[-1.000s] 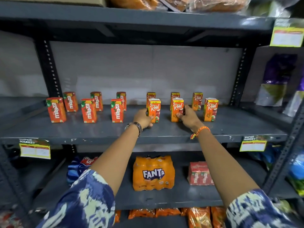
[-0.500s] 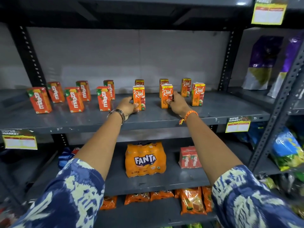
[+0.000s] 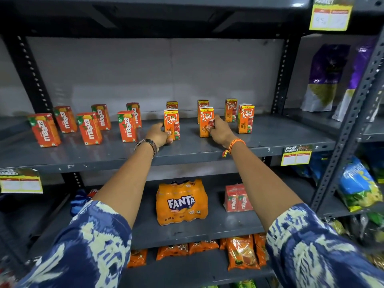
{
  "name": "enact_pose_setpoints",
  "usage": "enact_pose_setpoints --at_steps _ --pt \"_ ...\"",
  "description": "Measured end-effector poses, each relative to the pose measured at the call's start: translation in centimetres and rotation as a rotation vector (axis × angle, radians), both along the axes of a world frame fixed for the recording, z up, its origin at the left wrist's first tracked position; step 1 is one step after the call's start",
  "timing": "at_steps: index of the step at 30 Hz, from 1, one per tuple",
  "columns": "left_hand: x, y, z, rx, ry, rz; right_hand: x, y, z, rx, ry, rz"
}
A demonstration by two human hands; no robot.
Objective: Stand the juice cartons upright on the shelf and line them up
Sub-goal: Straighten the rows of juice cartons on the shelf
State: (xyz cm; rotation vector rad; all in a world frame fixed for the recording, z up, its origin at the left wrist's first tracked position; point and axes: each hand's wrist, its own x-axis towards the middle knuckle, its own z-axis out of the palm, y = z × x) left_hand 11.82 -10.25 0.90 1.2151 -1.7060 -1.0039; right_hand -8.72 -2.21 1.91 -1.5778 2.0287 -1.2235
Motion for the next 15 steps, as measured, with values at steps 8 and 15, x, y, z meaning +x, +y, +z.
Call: enact_pose_setpoints --at_steps 8,15 --pt "0.5 1.0 0.3 0.04 0.034 0.003 -0.1 0.2 0.2 -0.025 0.002 0.007" --pt "2.6 9.1 -3.1 -0.527 -0.307 0.187 -4.0 4.1 -0.2 -0.665 -0.336 -0.286"
